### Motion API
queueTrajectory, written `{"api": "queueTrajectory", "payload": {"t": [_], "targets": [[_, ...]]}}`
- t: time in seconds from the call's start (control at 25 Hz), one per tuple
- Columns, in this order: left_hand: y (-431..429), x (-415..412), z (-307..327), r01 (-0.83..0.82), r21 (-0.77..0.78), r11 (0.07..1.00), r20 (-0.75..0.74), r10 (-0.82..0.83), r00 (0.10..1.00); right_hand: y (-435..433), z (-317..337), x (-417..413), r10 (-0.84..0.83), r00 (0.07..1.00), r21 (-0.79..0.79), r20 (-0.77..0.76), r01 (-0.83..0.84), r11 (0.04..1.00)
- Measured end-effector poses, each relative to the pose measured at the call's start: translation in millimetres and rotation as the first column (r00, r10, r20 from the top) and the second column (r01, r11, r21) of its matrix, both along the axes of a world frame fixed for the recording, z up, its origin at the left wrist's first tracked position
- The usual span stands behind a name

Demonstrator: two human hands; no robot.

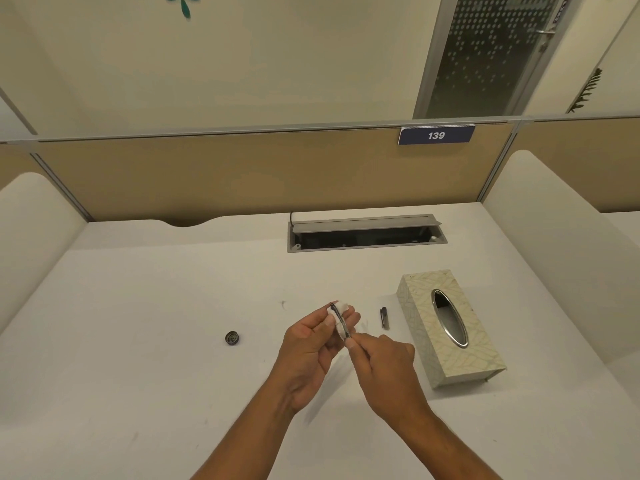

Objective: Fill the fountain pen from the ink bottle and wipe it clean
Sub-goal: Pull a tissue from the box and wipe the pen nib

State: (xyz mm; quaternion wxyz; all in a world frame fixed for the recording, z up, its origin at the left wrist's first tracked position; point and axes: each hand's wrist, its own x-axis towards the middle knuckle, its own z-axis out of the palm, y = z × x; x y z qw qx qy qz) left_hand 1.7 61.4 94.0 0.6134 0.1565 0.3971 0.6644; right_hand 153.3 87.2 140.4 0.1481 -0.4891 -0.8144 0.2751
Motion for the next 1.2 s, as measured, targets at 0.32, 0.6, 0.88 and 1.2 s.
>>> {"api": "queueTrajectory", "payload": {"t": [0.32, 0.6, 0.88, 1.2], "targets": [[-1, 5, 9, 0.072, 0.003, 0.997, 0.065, -0.072, 0.995, 3, 1, 3, 0.005, 0.989, -0.096, -0.151, -0.020, 0.995], [1, 6, 17, 0.052, -0.065, 0.997, 0.065, -0.048, 0.997, -4, -9, 4, -0.023, 0.999, 0.208, 0.027, 0.017, 0.978], [3, 5, 19, -0.010, -0.102, 0.995, 0.003, 0.011, 1.000, -5, -20, 7, -0.093, 0.987, 0.516, 0.134, 0.010, 0.857], [5, -1, 21, -0.031, -0.184, 0.982, -0.018, 0.028, 0.999, -6, -20, 12, -0.178, 0.978, 0.621, 0.106, 0.074, 0.780]]}}
